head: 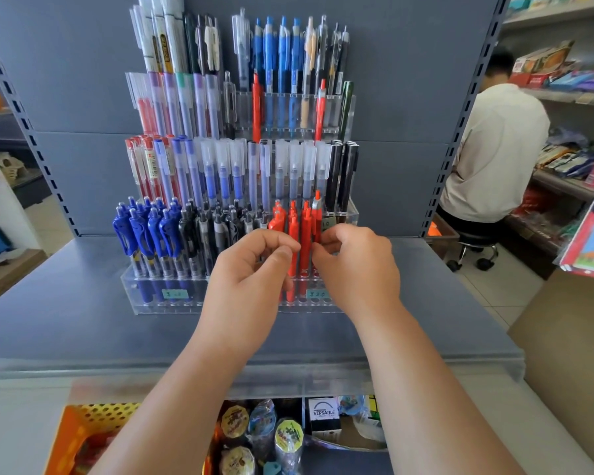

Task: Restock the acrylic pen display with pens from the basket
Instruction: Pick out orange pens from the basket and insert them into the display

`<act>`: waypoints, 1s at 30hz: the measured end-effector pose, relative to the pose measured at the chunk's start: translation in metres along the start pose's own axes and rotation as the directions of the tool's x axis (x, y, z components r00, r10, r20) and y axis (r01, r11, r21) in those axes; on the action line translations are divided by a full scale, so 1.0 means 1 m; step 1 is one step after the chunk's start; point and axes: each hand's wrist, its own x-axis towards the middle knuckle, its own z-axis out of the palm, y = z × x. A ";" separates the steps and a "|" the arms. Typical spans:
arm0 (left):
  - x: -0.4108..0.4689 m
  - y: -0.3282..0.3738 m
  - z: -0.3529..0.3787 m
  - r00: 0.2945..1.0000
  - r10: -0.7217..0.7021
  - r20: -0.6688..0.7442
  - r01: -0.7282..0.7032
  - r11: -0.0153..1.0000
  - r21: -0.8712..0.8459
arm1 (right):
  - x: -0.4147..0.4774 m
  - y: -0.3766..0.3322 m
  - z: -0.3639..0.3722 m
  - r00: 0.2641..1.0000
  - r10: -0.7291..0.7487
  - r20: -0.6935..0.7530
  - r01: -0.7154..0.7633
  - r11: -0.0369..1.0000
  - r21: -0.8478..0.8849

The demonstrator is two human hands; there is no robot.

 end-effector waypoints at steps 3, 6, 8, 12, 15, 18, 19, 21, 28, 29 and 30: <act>0.000 -0.001 0.001 1.000 -0.003 0.011 0.002 1.000 0.012 | 0.000 -0.001 0.000 1.000 0.015 -0.002 -0.015 1.000 -0.014; 0.001 -0.003 0.001 1.000 -0.003 0.013 0.003 1.000 0.030 | -0.001 -0.003 0.001 1.000 0.021 -0.004 -0.021 0.999 -0.045; 0.001 -0.003 0.001 1.000 -0.005 0.011 0.005 0.999 0.039 | -0.001 -0.003 0.000 1.000 0.026 -0.002 -0.027 0.999 -0.039; 0.001 -0.003 0.003 1.000 -0.018 0.011 0.018 1.000 0.025 | -0.003 -0.004 0.000 0.999 0.032 -0.002 -0.032 0.999 -0.001; 0.000 -0.003 0.005 0.999 -0.026 0.025 0.027 1.000 -0.014 | -0.003 -0.004 0.000 1.000 0.025 -0.008 -0.025 1.000 0.003; 0.000 -0.003 0.007 0.999 -0.026 0.026 0.027 0.998 -0.049 | -0.004 -0.004 0.001 1.000 0.014 -0.013 -0.015 1.000 -0.028; 0.001 -0.003 0.008 0.999 -0.024 0.024 0.026 0.998 -0.051 | -0.005 -0.005 0.002 1.000 0.007 -0.015 -0.008 0.999 -0.048; 0.001 -0.004 0.008 0.999 -0.024 0.025 0.025 0.999 -0.048 | -0.005 -0.005 0.002 1.000 0.005 -0.019 -0.006 0.997 -0.071; 0.002 -0.006 0.007 1.000 -0.018 0.017 0.018 1.000 -0.014 | -0.002 -0.005 0.002 1.000 -0.021 -0.012 0.020 0.998 -0.057; 0.002 -0.007 0.007 1.000 -0.017 0.021 0.017 1.000 -0.003 | -0.002 -0.005 0.001 1.000 -0.025 -0.013 0.024 0.998 -0.050; 0.002 -0.008 0.007 0.999 -0.019 0.026 0.019 1.000 0.009 | -0.001 -0.005 0.001 0.999 -0.027 -0.016 0.027 0.999 -0.041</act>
